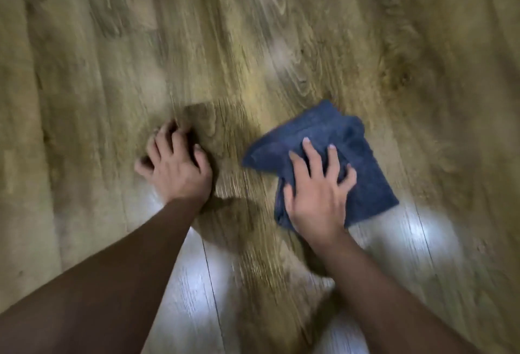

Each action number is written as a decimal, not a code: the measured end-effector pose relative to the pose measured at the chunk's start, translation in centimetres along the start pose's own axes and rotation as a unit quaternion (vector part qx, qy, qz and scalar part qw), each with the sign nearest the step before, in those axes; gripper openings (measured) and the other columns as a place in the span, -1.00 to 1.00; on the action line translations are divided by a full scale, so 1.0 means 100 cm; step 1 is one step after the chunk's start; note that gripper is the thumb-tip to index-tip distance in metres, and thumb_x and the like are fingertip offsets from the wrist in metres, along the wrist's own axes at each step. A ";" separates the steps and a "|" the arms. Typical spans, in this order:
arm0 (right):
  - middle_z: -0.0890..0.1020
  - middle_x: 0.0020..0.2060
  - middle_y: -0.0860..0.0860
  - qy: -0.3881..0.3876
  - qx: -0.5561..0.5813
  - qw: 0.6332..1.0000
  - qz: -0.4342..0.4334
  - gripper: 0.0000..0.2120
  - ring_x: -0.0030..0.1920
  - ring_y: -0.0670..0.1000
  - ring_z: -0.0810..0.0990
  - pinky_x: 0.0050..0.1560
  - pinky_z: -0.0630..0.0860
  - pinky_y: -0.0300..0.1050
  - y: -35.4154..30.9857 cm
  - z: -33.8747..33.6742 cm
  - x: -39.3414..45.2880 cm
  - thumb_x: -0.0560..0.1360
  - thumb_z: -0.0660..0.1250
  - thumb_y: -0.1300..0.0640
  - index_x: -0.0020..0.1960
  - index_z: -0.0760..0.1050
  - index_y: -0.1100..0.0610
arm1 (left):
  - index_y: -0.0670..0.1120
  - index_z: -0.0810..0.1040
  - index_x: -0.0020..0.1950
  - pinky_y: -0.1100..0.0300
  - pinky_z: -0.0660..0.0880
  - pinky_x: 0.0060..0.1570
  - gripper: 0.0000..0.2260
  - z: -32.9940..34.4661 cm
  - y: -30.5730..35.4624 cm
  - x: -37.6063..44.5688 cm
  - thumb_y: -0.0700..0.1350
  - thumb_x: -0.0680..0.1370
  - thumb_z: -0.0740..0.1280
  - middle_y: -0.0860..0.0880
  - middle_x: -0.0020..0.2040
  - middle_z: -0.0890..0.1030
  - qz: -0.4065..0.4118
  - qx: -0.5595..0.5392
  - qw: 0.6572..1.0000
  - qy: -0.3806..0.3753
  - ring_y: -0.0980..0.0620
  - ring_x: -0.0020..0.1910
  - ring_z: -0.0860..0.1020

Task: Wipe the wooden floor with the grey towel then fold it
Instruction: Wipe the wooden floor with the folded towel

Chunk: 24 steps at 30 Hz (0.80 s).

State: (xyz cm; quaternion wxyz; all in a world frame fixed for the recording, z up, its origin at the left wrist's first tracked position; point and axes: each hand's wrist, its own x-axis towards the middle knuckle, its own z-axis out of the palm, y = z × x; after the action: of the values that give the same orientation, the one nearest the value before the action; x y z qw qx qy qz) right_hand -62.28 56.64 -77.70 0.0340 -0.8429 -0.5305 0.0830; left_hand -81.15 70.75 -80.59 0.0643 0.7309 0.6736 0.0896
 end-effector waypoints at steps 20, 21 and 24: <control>0.41 0.49 -0.07 -0.020 0.040 0.997 -0.070 -0.49 0.49 0.20 0.35 0.44 0.17 0.28 -0.038 -0.010 0.047 0.47 0.38 0.02 0.41 0.46 -0.04 | 0.13 0.37 0.46 -0.23 0.18 0.30 -0.54 0.001 -0.003 0.001 0.07 0.55 0.14 0.01 0.56 0.29 0.002 0.026 0.999 -0.035 -0.06 0.55 0.20; 0.45 0.47 -0.07 -0.031 0.053 0.995 -0.072 -0.51 0.46 0.20 0.40 0.42 0.21 0.27 -0.038 -0.011 0.017 0.46 0.40 0.03 0.39 0.51 -0.03 | 0.13 0.37 0.46 -0.23 0.17 0.30 -0.54 0.001 -0.003 0.001 0.07 0.54 0.14 0.01 0.56 0.29 0.001 0.027 0.999 -0.036 -0.06 0.55 0.20; 0.54 0.38 -0.12 -0.101 0.113 0.986 -0.072 -0.57 0.36 0.15 0.53 0.32 0.25 0.13 -0.043 -0.029 -0.047 0.46 0.23 0.00 0.28 0.61 -0.03 | 0.14 0.38 0.46 -0.21 0.16 0.30 -0.53 0.001 -0.002 0.002 0.07 0.54 0.15 0.01 0.56 0.28 0.001 0.029 0.999 -0.038 -0.06 0.55 0.19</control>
State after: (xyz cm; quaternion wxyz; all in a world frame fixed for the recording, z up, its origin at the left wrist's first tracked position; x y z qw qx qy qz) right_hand -67.58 54.35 -73.77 0.0815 -0.7807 -0.5776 0.2243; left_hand -81.36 70.97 -80.70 0.0683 0.7359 0.6723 0.0424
